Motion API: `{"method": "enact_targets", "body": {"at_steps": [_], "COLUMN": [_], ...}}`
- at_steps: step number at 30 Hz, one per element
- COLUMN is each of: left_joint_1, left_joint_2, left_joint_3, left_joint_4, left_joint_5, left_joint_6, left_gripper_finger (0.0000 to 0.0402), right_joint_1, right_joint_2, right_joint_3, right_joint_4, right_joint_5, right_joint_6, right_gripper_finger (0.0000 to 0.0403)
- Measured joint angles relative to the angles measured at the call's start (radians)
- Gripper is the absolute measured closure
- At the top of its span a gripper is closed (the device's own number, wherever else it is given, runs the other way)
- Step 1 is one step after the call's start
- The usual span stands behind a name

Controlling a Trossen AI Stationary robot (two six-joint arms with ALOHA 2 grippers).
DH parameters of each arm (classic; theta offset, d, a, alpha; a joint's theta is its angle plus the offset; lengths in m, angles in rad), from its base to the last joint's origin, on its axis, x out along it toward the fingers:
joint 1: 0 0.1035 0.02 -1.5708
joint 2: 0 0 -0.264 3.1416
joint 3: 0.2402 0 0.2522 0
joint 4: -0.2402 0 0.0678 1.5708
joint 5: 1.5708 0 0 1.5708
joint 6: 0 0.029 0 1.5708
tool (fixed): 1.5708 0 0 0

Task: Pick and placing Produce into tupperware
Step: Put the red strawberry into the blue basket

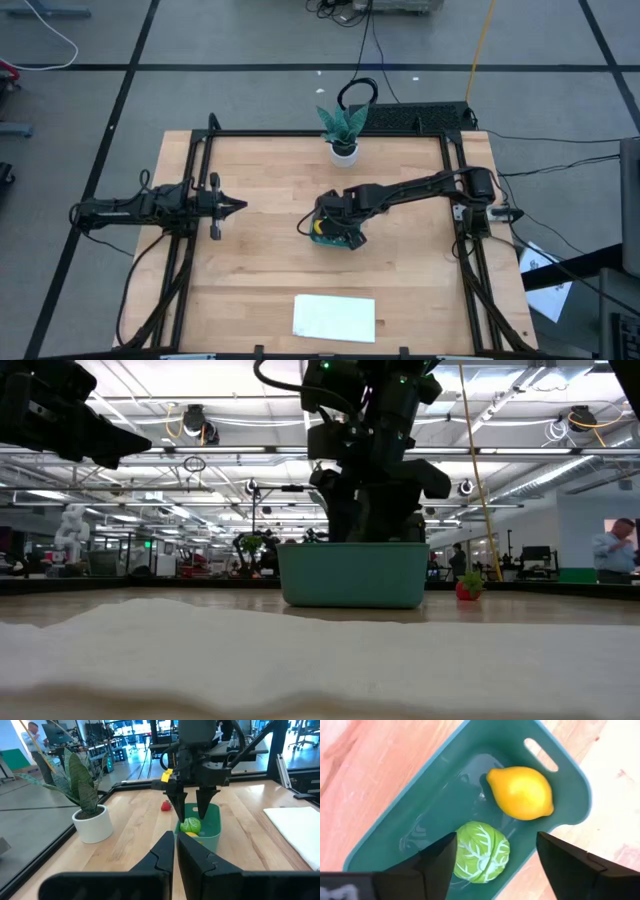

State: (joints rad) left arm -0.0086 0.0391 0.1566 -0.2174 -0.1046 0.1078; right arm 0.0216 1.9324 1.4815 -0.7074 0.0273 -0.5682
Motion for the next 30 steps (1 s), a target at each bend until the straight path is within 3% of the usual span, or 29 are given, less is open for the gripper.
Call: {"method": "enact_targets", "body": {"at_steps": [5,15,30], "left_joint_1": [0.000,0.000,0.000], "left_joint_2": [0.000,0.000,0.000], "left_joint_3": [0.000,0.000,0.000], "left_joint_4": [0.000,0.000,-0.020], "left_joint_5": [0.000,0.000,0.000], "left_joint_6": [0.000,0.000,0.011], "left_gripper_finger": [0.0376,0.0376,0.0376], "right_joint_1": [0.000,0.000,-0.003], "right_joint_2": [-0.005,-0.005,-0.007], "right_joint_3": [0.000,0.000,0.000], "right_joint_4": [-0.001,0.000,0.000], "right_joint_5": [-0.002,-0.005,-0.053], "right_joint_6": [-0.008,-0.022,-0.018], "right_gripper_finger": [0.0214,0.0389,0.0402]}}
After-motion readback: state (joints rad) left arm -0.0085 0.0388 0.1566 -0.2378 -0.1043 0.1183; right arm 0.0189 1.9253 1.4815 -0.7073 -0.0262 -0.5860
